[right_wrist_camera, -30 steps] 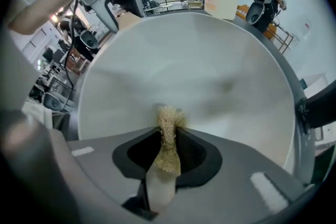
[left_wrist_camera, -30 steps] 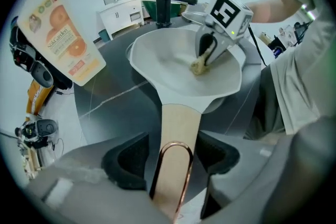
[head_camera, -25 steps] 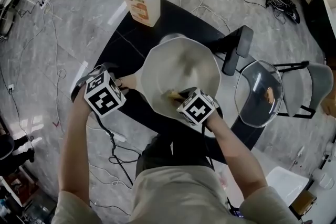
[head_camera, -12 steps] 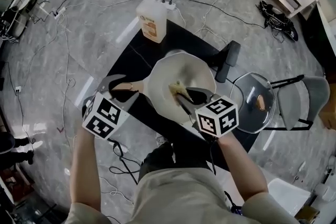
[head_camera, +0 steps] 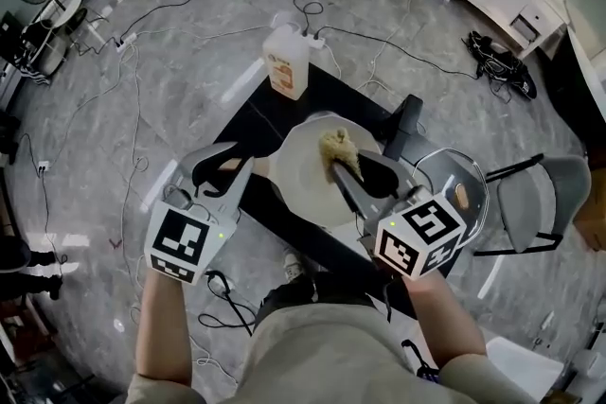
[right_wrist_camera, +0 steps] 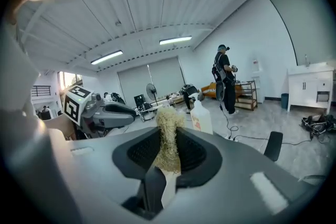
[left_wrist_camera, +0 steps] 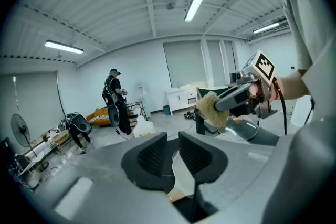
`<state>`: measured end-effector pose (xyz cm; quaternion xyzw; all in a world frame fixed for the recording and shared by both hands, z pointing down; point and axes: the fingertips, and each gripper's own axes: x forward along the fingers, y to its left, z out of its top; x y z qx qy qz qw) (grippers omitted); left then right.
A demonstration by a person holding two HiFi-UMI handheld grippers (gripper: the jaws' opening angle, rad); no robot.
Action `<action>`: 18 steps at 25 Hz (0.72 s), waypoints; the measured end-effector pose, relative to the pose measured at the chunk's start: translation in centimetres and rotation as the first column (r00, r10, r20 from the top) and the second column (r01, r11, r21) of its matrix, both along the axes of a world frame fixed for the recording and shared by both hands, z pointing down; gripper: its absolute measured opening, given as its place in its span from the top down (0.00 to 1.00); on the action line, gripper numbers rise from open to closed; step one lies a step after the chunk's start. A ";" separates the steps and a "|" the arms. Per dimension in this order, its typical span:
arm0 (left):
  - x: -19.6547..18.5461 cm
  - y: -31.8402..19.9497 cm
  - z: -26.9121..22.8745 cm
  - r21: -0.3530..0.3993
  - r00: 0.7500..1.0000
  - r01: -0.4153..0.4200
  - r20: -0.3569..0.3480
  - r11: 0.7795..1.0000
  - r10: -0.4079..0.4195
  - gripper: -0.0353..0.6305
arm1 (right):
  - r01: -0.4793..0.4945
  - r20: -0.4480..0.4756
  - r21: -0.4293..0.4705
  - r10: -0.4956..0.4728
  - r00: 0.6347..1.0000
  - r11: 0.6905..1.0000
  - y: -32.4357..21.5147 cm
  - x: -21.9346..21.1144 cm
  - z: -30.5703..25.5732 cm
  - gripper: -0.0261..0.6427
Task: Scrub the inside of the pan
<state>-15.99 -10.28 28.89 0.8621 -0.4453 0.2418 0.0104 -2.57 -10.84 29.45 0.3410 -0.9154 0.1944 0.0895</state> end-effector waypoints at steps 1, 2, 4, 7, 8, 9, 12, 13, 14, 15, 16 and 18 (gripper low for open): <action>0.2 0.3 -1.0 0.016 1.000 0.011 -0.021 1.000 -0.011 0.83 | -0.004 0.007 0.023 0.004 1.000 1.000 0.2 0.1 -1.0 0.82; 0.3 0.6 -1.9 0.029 0.999 0.021 -0.038 0.999 -0.020 0.83 | -0.006 0.015 0.045 0.006 1.000 0.999 0.5 0.2 -1.9 0.82; 0.7 1.2 -3.5 0.050 0.997 0.045 -0.067 0.998 -0.041 0.83 | -0.008 0.027 0.087 0.006 1.000 0.996 1.0 0.4 -3.8 0.82; 1.0 1.9 -5.5 0.088 0.992 0.075 -0.105 0.993 -0.066 0.85 | -0.012 0.039 0.150 0.006 0.999 0.989 1.8 0.8 -6.4 0.82; 1.0 2.1 -6.1 0.101 0.990 0.086 -0.119 0.991 -0.074 0.87 | -0.014 0.042 0.171 0.007 0.999 0.985 2.0 0.9 -7.2 0.82; 0.9 2.3 -6.7 0.114 0.988 0.097 -0.131 0.989 -0.082 0.88 | -0.015 0.043 0.192 0.007 0.999 0.981 2.3 1.1 -7.9 0.82; 0.8 2.8 -8.3 0.150 0.983 0.122 -0.153 0.981 -0.099 0.92 | -0.019 0.044 0.255 0.008 0.999 0.967 3.0 1.4 -10.1 0.82; 0.7 3.1 -8.8 0.159 0.982 0.127 -0.156 0.979 -0.103 0.92 | -0.019 0.045 0.273 0.007 0.999 0.962 3.3 1.4 -10.8 0.82; 0.7 3.3 -9.3 0.168 0.981 0.134 -0.159 0.977 -0.107 0.92 | -0.021 0.047 0.289 0.007 0.999 0.957 3.6 1.5 -11.5 0.82; 0.6 3.5 -9.7 0.177 0.980 0.141 -0.165 0.974 -0.112 0.92 | -0.022 0.050 0.305 0.007 0.999 0.952 3.9 1.6 -12.2 0.82; 0.6 3.8 -10.2 0.187 0.978 0.149 -0.172 0.971 -0.117 0.93 | -0.024 0.054 0.320 0.008 0.999 0.947 4.2 1.7 -12.8 0.82; 0.5 4.2 -11.1 0.213 0.976 0.160 -0.180 0.964 -0.122 0.94 | -0.029 0.057 0.347 0.009 0.998 0.937 4.7 2.0 -13.7 0.82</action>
